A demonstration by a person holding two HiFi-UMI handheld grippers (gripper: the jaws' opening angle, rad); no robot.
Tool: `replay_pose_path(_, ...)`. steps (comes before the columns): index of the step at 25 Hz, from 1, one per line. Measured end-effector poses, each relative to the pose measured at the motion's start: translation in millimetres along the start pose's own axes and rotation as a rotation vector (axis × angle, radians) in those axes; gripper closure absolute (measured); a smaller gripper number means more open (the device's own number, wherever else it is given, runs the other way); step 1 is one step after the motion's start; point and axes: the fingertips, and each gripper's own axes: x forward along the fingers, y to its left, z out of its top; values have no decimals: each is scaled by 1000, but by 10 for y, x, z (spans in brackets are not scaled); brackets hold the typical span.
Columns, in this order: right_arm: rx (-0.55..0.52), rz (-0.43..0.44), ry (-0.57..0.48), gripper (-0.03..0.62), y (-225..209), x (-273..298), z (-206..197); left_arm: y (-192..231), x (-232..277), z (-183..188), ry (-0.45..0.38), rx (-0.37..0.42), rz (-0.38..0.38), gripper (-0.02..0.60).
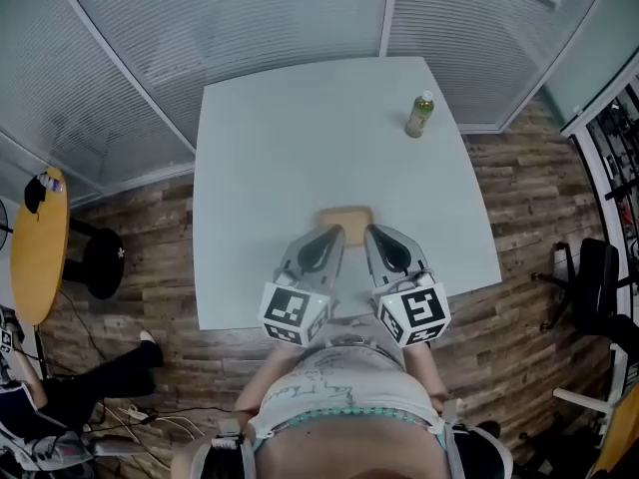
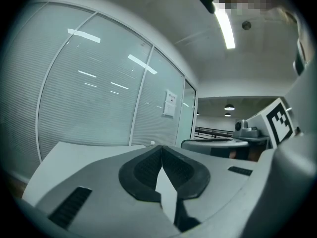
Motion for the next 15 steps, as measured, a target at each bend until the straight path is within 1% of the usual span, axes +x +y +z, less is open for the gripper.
replay_pose_path(6,-7,3,18,594,27,348,8,292,112,36,10,-2,-15,578)
replay_pose_path(10,-8,14,45,594,116,621,-63,551,124,-20,23,-33,-24,578)
replay_pose_path(15,-11,25,65,594,172,804,-138,743,113,-72,25,-45,-15,578)
